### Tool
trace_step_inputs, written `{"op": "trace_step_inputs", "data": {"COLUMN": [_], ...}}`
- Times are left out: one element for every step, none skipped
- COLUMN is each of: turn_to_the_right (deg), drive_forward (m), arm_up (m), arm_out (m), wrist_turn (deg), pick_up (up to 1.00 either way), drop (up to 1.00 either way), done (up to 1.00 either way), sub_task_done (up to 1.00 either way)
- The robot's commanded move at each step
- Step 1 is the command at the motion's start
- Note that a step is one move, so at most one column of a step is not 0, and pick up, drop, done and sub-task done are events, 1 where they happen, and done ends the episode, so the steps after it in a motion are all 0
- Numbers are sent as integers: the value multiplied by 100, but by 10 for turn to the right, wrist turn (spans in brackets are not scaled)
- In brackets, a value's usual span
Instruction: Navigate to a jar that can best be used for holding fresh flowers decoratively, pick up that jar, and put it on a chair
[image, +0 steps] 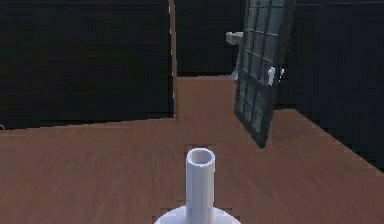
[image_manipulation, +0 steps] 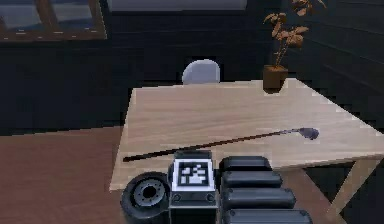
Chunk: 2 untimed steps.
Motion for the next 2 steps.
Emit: {"op": "trace_step_inputs", "data": {"turn_to_the_right": [90,0], "drive_forward": [0,90], "arm_up": [0,0], "arm_out": [0,0], "wrist_turn": [0,0], "pick_up": [0,0], "drop": [0,0], "done": [0,0], "sub_task_done": [0,0]}}
